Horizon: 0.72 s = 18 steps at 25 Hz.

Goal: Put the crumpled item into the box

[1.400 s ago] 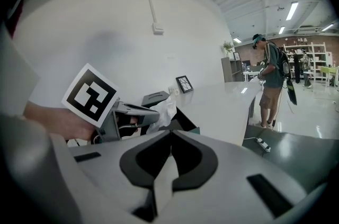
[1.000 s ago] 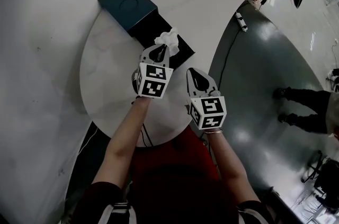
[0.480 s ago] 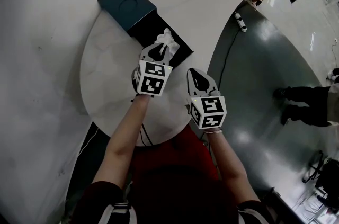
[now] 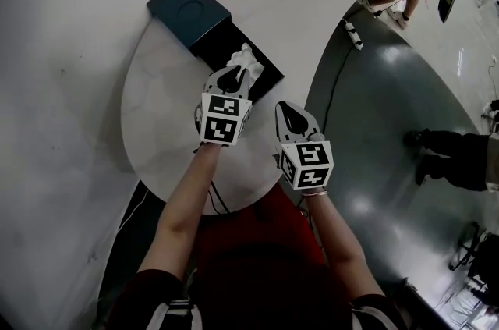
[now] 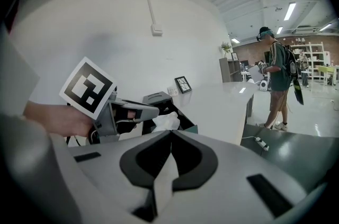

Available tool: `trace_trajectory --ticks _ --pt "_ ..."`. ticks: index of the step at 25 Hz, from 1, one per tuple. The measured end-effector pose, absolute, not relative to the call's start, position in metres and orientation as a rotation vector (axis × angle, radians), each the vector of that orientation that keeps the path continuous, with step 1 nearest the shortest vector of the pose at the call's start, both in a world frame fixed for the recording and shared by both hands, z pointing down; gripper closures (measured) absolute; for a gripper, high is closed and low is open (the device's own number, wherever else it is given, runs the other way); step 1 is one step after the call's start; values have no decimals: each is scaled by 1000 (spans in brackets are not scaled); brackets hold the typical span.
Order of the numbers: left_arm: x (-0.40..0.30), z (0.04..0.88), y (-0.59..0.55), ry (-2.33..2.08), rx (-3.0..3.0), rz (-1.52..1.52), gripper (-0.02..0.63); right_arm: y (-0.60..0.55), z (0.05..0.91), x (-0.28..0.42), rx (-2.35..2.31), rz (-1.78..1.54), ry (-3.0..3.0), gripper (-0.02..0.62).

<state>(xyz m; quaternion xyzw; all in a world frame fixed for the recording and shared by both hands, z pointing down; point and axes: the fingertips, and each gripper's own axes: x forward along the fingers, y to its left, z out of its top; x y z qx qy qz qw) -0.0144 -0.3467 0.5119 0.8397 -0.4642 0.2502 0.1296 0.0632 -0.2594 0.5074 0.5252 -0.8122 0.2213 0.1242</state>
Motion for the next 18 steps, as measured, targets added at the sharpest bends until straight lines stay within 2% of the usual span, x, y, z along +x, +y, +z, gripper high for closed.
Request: trace_trajectory --ticks 18 --pt "-29 479 -305 -1379 2468 603 581 -242 485 58 1592 596 -2364 580"
